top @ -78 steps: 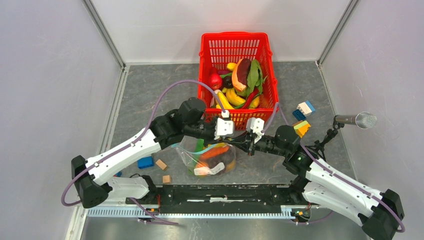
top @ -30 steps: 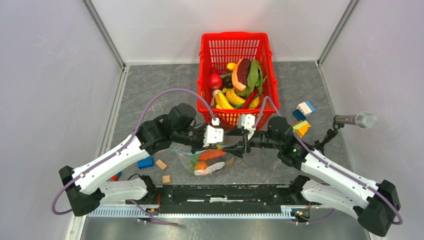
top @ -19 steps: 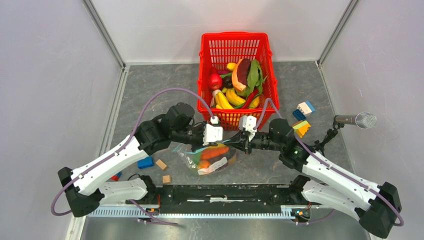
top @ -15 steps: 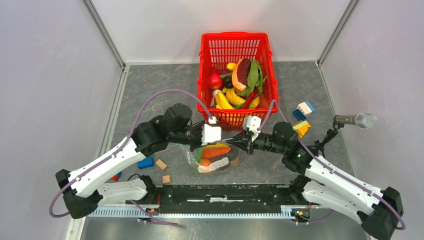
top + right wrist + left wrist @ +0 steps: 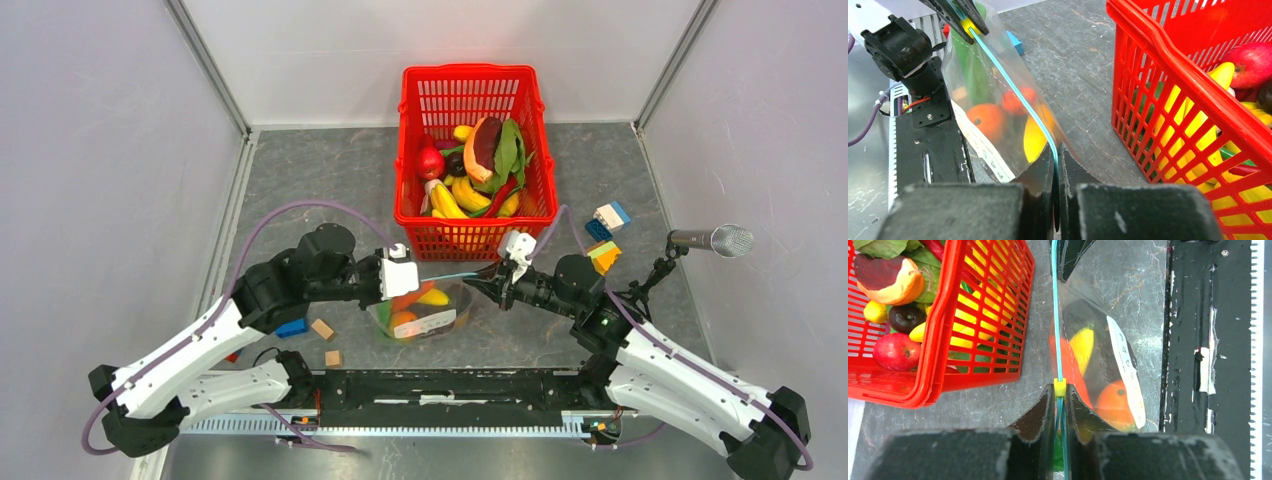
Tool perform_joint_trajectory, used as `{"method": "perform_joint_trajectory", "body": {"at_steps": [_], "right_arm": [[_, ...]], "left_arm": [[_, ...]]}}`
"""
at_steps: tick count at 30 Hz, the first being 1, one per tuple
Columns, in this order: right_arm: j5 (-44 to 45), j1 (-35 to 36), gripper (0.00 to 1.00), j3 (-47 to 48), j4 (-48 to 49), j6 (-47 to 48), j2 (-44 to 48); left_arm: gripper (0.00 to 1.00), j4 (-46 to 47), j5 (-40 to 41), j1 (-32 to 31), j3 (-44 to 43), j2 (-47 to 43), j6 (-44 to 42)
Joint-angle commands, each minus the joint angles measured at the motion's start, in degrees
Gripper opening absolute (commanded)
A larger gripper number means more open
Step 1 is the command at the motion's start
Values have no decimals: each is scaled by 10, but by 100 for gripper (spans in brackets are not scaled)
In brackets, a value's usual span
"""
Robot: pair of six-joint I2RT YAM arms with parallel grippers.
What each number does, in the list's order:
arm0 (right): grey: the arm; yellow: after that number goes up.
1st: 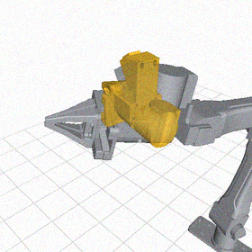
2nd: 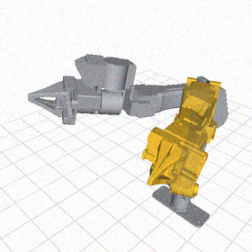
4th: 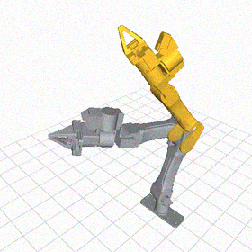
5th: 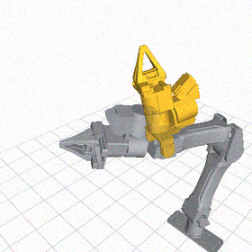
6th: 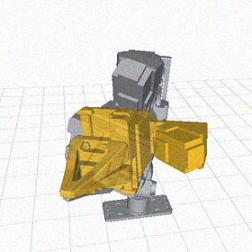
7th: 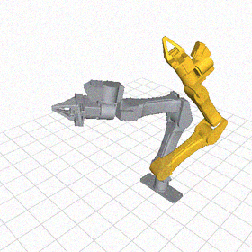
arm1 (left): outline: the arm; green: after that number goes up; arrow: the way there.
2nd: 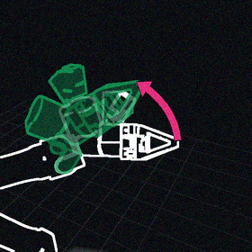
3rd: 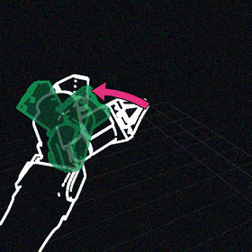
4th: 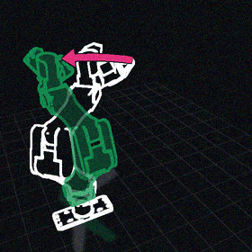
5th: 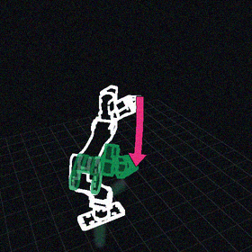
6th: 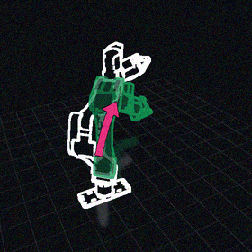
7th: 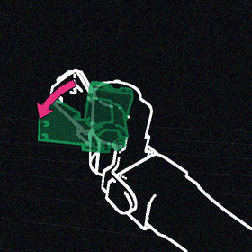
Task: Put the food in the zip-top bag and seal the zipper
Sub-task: Zip the zipper food storage bag at the center of the board.
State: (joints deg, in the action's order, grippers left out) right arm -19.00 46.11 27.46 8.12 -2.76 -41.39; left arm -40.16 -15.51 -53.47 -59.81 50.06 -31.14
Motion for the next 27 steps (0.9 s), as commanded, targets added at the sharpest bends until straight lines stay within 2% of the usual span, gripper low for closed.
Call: {"method": "perform_joint_trajectory", "body": {"at_steps": [1, 3, 6, 10, 12, 16, 18, 20, 21, 23, 24, 27], "right_arm": [[-44, -7, 21, 13, 13, 3, -18], [-92, -7, 56, 48, -2, 14, -48], [-108, -6, 72, 116, -65, 54, -95], [-116, -6, 78, 159, -113, 104, -131], [-149, -6, 70, 176, -127, 114, -156], [-189, -3, 37, 171, -108, 103, -187], [-187, -3, 22, 157, -86, 90, -185], [-183, -2, 9, 145, -58, 80, -179], [-179, -2, 7, 141, -49, 73, -175], [-167, -2, 2, 134, -37, 65, -169], [-164, -2, 0, 131, -33, 62, -167], [-165, -2, 0, 128, -27, 55, -167]], "left_arm": [[2, 5, -35, 2, -14, 6, -6], [2, 6, -72, 1, -28, 32, -8], [2, 3, -110, 1, -47, 70, -11], [2, 4, -126, 0, -59, 95, -26], [2, 7, -126, 1, -66, 100, -29], [4, 36, -113, 1, -63, 99, -17], [17, 54, -99, 1, -54, 91, -5], [47, 66, -83, 1, -44, 77, 4], [56, 68, -74, 1, -38, 70, 7], [80, 72, -39, 0, -30, 48, 26], [88, 77, -20, 1, -24, 35, 36], [99, 105, 68, 1, -5, -22, 78]]}}
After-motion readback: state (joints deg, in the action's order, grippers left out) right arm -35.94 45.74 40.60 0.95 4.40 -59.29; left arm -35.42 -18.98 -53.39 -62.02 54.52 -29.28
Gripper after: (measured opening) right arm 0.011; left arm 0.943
